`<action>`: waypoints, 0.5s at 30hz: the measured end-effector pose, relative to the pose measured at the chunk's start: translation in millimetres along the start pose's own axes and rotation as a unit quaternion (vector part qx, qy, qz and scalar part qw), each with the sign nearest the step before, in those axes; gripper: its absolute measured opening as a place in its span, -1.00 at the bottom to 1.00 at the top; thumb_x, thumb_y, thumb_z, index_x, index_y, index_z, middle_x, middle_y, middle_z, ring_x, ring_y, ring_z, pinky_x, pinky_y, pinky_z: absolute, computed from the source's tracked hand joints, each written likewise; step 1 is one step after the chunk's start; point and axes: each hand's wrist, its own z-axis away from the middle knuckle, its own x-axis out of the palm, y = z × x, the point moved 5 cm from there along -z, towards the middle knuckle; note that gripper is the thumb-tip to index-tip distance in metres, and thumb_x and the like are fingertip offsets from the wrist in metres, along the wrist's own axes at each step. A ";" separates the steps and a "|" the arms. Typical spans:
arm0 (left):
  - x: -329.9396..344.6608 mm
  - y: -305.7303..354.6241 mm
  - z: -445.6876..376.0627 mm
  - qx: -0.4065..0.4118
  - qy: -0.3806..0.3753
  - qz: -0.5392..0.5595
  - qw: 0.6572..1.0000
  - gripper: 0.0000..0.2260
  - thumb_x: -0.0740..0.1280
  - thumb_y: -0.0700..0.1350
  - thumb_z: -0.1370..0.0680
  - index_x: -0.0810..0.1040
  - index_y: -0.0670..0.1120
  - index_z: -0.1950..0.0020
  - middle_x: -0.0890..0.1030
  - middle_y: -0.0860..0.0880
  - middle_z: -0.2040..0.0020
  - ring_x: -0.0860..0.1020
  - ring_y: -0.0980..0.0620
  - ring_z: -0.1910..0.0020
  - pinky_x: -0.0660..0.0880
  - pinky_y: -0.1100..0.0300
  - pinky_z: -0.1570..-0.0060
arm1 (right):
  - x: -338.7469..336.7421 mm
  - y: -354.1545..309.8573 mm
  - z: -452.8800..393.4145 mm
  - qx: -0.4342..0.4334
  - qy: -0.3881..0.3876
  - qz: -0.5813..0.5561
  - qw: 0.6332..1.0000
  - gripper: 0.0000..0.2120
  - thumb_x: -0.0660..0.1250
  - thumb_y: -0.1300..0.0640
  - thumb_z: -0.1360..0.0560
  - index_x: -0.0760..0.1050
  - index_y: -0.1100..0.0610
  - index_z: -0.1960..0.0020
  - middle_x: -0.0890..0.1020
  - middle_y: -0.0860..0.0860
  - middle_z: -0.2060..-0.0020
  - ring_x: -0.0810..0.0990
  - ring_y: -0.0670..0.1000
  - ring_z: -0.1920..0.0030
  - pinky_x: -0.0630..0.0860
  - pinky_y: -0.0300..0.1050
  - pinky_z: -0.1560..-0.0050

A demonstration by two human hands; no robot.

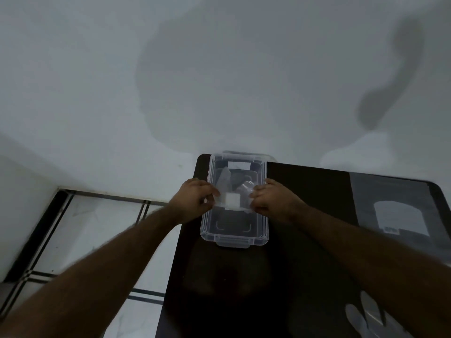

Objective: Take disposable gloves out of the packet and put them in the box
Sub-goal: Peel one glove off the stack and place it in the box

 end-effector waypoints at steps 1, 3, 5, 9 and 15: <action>3.5 -0.1 -1.3 0.015 -0.013 -0.029 0.999 -0.77 0.53 -0.06 -0.56 0.72 0.04 -0.21 0.73 0.03 -0.18 0.61 0.07 -0.22 0.38 -0.25 -0.51 | 0.7 -3.1 -1.6 -0.004 -0.011 0.010 1.000 -0.79 0.32 -0.01 -0.67 0.66 -0.07 -0.24 0.63 -0.03 -0.40 0.46 0.04 -0.52 0.03 0.22 -0.64; 7.5 1.9 -5.2 0.038 -0.034 -0.080 0.995 -0.79 0.48 -0.03 -0.61 0.71 0.05 -0.24 0.71 -0.03 -0.30 0.55 -0.03 -0.45 0.03 -0.27 -0.67 | 3.8 -9.2 -4.5 -0.018 -0.035 0.027 0.999 -0.78 0.31 0.00 -0.66 0.63 -0.09 -0.27 0.63 -0.07 -0.38 0.49 -0.02 -0.49 -0.04 0.23 -0.65; 7.7 8.4 -9.1 0.061 -0.060 -0.115 0.990 -0.79 0.44 -0.02 -0.63 0.71 0.07 -0.25 0.69 -0.04 -0.35 0.50 -0.05 -0.53 -0.15 -0.24 -0.67 | 9.9 -14.4 -6.2 -0.031 -0.066 0.034 0.997 -0.78 0.32 -0.01 -0.66 0.62 -0.11 -0.27 0.66 -0.11 -0.31 0.54 -0.06 -0.42 -0.11 0.22 -0.64; 11.7 20.7 -14.2 0.081 -0.155 -0.160 0.972 -0.76 0.40 -0.01 -0.65 0.66 0.11 -0.32 0.63 -0.02 -0.44 0.41 0.01 -0.59 -0.24 -0.29 -0.66 | 15.8 -21.0 -9.0 -0.050 -0.143 0.021 0.988 -0.65 0.29 -0.22 -0.63 0.63 -0.08 -0.30 0.70 -0.10 -0.25 0.60 -0.07 -0.32 -0.07 0.13 -0.66; 19.3 23.9 -12.4 0.095 -0.192 -0.154 0.964 -0.71 0.38 -0.07 -0.63 0.65 0.09 -0.34 0.66 0.01 -0.39 0.43 0.03 -0.57 -0.27 -0.25 -0.66 | 7.8 -13.7 -35.3 0.007 -0.064 -0.116 0.991 -0.58 0.10 -0.22 -0.64 0.65 -0.02 -0.11 0.69 -0.05 0.05 0.64 -0.03 0.00 0.59 0.14 -0.21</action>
